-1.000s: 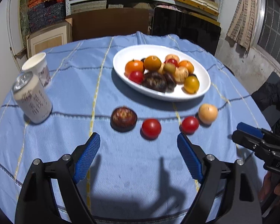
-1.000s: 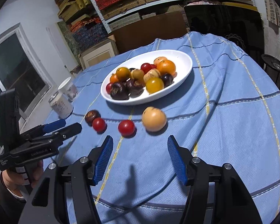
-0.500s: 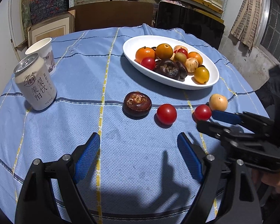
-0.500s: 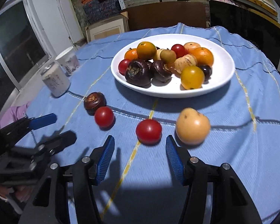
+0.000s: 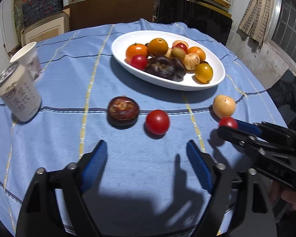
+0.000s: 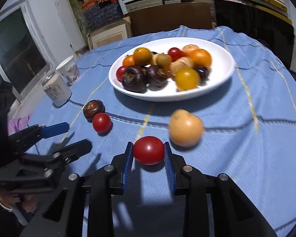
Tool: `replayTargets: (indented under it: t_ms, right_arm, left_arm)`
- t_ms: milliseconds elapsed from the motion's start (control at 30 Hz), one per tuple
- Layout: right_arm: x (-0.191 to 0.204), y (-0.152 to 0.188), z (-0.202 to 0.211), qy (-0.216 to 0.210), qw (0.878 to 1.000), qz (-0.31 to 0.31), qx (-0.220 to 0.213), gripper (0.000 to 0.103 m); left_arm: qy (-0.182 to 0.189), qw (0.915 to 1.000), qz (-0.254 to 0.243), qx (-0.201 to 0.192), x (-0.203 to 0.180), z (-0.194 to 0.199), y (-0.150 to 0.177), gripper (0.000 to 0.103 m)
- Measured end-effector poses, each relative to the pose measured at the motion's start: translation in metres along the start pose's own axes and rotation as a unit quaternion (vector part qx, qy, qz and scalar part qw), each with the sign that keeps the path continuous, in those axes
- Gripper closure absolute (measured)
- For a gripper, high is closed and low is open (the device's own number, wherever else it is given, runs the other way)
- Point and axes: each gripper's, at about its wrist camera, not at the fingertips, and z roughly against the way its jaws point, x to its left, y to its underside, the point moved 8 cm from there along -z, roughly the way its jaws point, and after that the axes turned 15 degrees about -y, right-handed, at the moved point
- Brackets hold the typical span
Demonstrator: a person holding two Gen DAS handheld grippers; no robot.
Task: Organize fruits
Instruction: 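Grasp a red tomato with the right tool while the left tool grasps another tomato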
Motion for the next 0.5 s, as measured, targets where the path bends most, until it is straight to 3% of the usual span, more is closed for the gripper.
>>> replayTargets:
  t_ms: [133,200,433,467,500]
  right_arm:
    - [-0.006,0.006,0.005,-0.006,1.0,-0.01,-0.003,0.072]
    - [-0.004,0.006,0.006,-0.012,1.0,-0.009,-0.006,0.072]
    - [0.001,0.004,0.01,-0.026,1.0,-0.004,-0.012,0.072]
    - [0.001,0.004,0.01,-0.026,1.0,-0.004,-0.013,0.072]
    - [0.0,0.004,0.01,-0.027,1.0,-0.005,-0.013,0.072]
  left_arm:
    - [0.004,0.9998,0.002,0.017,-0.011,-0.009,-0.003,0.039]
    - [0.007,0.9996,0.008,0.025,-0.014,-0.014,-0.006,0.05]
    - [0.0,0.9991,0.027,0.034,-0.021,-0.03,-0.026,0.052]
    - [-0.002,0.9991,0.025,0.033,-0.021,-0.03,-0.027,0.067]
    - [-0.004,0.9992,0.023,0.033,-0.021,-0.031,-0.028,0.075]
